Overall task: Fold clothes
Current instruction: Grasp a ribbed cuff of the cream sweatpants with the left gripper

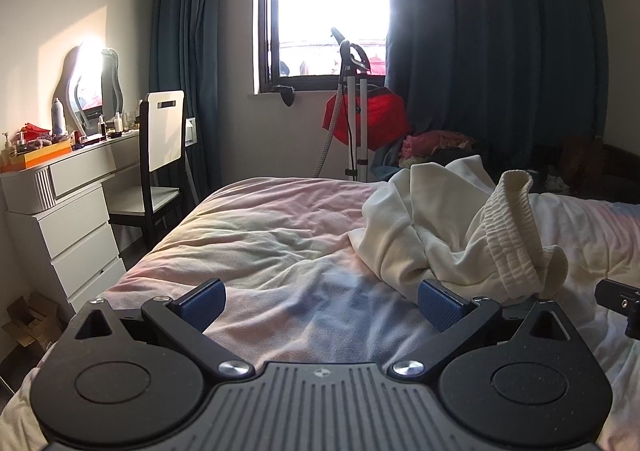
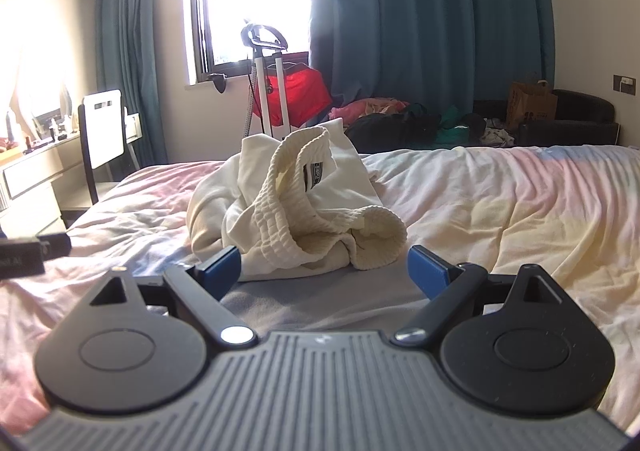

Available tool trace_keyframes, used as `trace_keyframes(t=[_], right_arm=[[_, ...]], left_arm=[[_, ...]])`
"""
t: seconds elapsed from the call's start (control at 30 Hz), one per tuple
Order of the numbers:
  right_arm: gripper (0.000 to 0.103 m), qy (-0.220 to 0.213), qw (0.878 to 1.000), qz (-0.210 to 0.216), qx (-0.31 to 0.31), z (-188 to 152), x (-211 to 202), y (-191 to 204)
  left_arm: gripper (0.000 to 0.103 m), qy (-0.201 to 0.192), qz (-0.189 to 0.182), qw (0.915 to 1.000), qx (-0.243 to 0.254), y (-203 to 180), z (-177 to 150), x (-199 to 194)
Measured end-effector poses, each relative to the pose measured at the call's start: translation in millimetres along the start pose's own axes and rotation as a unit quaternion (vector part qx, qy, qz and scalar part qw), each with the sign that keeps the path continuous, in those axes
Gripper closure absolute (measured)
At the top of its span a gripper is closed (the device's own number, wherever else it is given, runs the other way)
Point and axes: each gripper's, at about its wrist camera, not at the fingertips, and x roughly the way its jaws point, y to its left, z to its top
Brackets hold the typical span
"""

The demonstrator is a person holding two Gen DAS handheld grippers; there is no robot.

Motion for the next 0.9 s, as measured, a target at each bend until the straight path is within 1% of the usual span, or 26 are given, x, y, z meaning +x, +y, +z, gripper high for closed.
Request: trace_keyframes(t=[0.1, 0.2, 0.23, 0.3, 0.4, 0.53, 0.63, 0.77, 0.8, 0.9], right_arm=[[0.011, -0.005, 1.0, -0.004, 0.012, 1.9, -2.3, -4.9], [0.011, -0.026, 0.999, -0.027, 0.028, 5.7, -8.8, -14.1], [0.011, -0.032, 0.998, -0.034, 0.035, 7.6, -10.9, -18.4], [0.011, -0.038, 0.997, -0.043, 0.057, 10.5, -13.0, -29.6], [0.011, -0.04, 0.995, -0.06, 0.072, 11.2, -12.1, -44.0], [0.011, -0.027, 0.992, -0.072, 0.103, 11.5, 0.0, -63.2], [0.011, -0.019, 0.99, -0.072, 0.118, 11.7, 12.1, -72.5], [0.011, -0.01, 0.988, -0.068, 0.138, 9.5, 29.5, -82.9], [0.011, -0.007, 0.987, -0.066, 0.143, 8.6, 33.6, -85.7], [0.011, 0.009, 0.986, -0.067, 0.152, 4.1, 48.7, -91.3]], left_arm=[[0.0, -0.001, -0.006, 1.0, 0.002, -2.5, -3.4, 6.1], [0.0, -0.031, 0.015, 0.9992, 0.02, -15.9, 1.4, 24.0], [0.0, -0.028, 0.012, 0.9993, 0.021, -21.2, 6.2, 32.6], [0.0, -0.017, -0.002, 0.9997, 0.019, -34.0, 18.2, 52.1], [0.0, -0.009, -0.032, 0.9994, 0.009, -57.3, 38.3, 84.1], [0.0, 0.003, -0.073, 0.9973, -0.004, -88.3, 65.1, 126.6], [0.0, 0.001, -0.089, 0.9956, 0.031, -123.2, 85.6, 155.9], [0.001, 0.005, -0.069, 0.9949, 0.074, -160.9, 100.2, 196.2], [0.002, 0.012, -0.063, 0.9946, 0.082, -169.3, 102.6, 207.7], [0.006, 0.028, -0.087, 0.9916, 0.092, -187.2, 108.4, 232.0]])
